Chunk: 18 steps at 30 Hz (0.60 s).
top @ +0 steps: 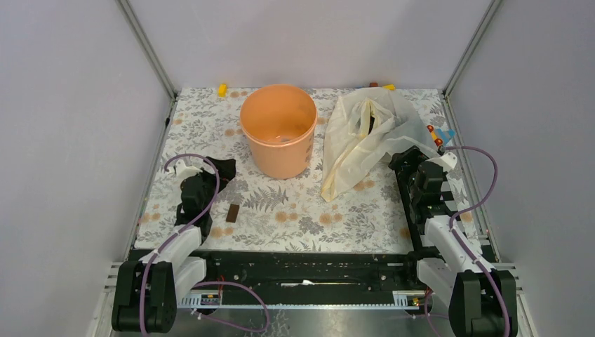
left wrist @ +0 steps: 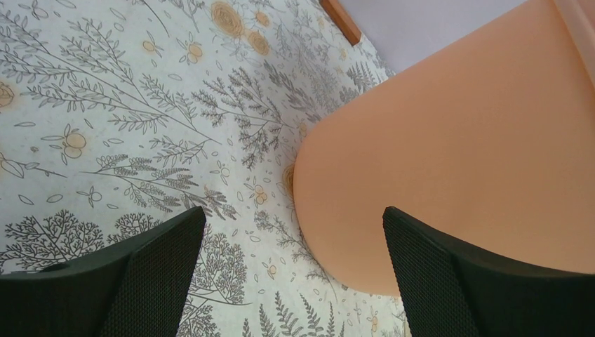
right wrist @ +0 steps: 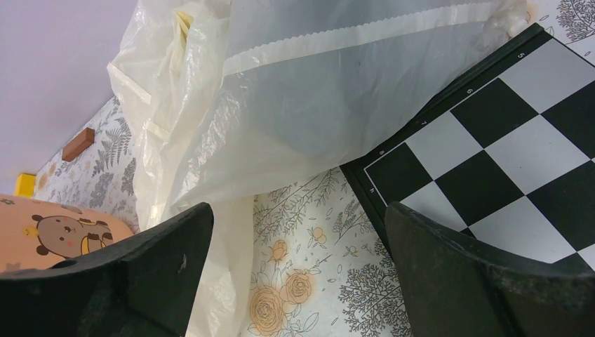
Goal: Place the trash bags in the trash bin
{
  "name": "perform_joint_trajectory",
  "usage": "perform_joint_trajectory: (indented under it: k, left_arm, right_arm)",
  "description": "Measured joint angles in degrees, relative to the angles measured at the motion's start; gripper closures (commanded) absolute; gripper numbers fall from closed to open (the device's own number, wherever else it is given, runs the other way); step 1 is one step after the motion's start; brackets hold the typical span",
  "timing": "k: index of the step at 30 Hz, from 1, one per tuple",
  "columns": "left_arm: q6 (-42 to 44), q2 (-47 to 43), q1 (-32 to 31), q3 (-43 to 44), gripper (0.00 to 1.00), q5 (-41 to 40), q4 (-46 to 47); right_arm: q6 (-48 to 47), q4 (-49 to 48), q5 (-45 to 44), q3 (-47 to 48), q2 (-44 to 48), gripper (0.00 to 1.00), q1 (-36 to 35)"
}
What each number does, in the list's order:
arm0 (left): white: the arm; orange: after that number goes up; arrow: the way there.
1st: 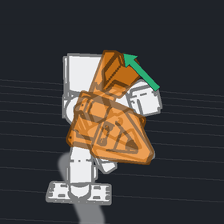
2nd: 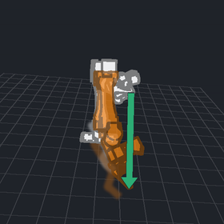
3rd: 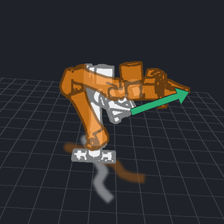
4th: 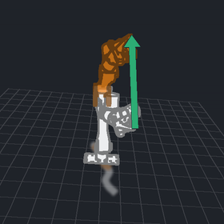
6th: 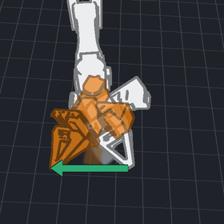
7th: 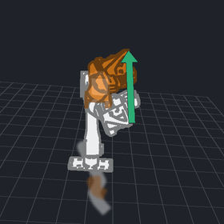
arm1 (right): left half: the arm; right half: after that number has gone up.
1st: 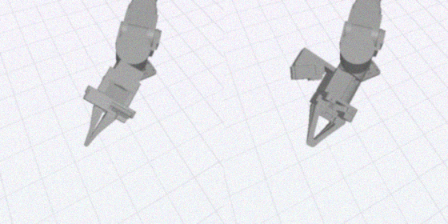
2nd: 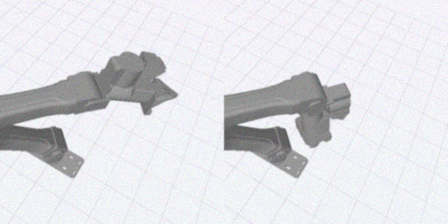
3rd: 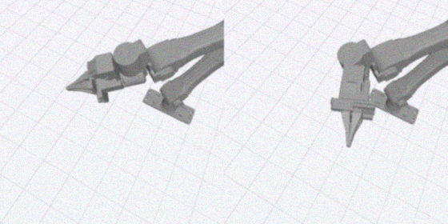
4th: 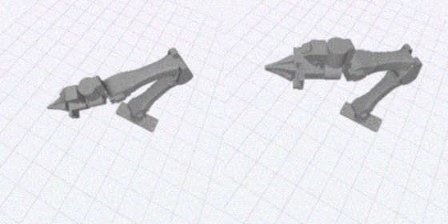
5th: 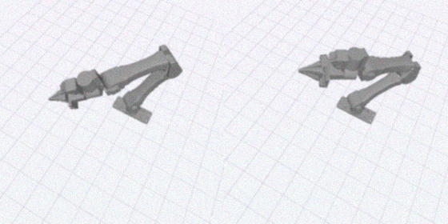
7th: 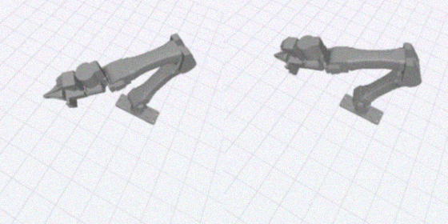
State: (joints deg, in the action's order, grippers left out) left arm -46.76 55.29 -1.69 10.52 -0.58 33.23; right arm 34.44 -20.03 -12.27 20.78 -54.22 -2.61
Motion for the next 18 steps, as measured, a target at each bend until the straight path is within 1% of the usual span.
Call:
perform_joint_trajectory:
  k: [9,18]
  left_arm:
    - [0.0,0.6,-0.1,0.0,0.01,2.0,0.7]
    - [0.0,0.7,-0.4,0.0,0.01,3.7,2.5]
  right_arm:
    - [0.0,0.0,0.1,0.0,0.0,0.00,0.0]
    - [0.0,-0.2,2.1,0.0,-0.4,0.00,0.0]
